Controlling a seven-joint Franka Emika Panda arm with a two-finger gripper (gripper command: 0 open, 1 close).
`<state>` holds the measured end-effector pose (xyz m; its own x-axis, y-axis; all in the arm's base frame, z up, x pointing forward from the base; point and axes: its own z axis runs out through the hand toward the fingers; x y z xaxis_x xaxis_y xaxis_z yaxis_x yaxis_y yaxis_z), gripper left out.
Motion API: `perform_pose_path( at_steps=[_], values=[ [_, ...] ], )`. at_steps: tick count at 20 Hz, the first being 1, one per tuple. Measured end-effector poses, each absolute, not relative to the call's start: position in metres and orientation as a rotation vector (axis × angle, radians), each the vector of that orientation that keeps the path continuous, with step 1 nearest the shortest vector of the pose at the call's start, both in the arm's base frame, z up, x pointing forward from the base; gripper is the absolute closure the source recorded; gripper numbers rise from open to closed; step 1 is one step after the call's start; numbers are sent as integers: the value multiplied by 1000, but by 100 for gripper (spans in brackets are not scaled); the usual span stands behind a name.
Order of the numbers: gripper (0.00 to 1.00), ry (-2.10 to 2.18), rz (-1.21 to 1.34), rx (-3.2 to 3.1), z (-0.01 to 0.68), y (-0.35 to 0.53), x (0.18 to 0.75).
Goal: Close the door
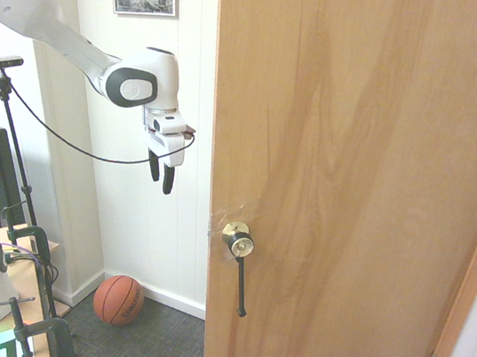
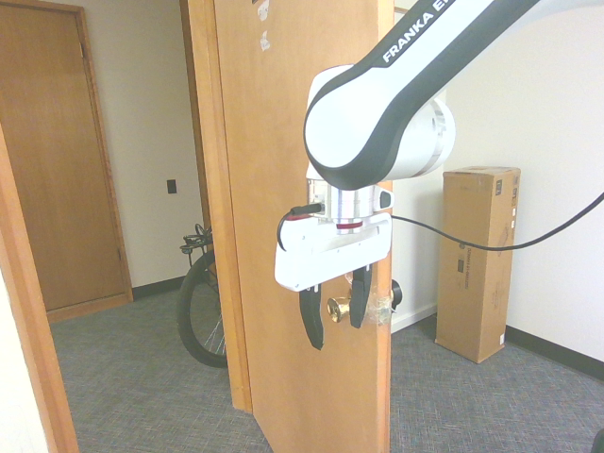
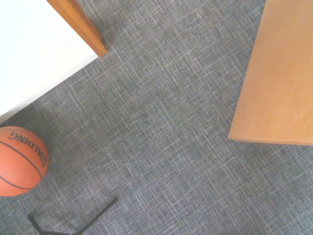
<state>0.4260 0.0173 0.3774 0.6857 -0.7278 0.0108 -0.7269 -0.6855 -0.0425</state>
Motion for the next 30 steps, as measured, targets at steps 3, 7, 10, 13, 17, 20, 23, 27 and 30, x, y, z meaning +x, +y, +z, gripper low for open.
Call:
perform_pose_path(
  at_steps=[3, 7, 10, 13, 17, 20, 23, 27, 30],
  values=[
    [0, 1234, -50, -2850, 379, 15, 426],
    [0, 1239, -32, -2863, 370, 13, 413],
    [0, 1245, -8, -2877, 359, 15, 388],
    [0, 1294, -41, -2841, 366, 8, 369],
    [0, 1418, -96, -2743, 387, -23, 363],
    [0, 1533, -89, -2672, 386, -58, 360],
    [0, 1621, -87, -2615, 384, -88, 361],
    [0, 1745, -103, -2539, 391, -146, 349],
    [0, 1794, -89, -2497, 393, -180, 334]
  ],
)
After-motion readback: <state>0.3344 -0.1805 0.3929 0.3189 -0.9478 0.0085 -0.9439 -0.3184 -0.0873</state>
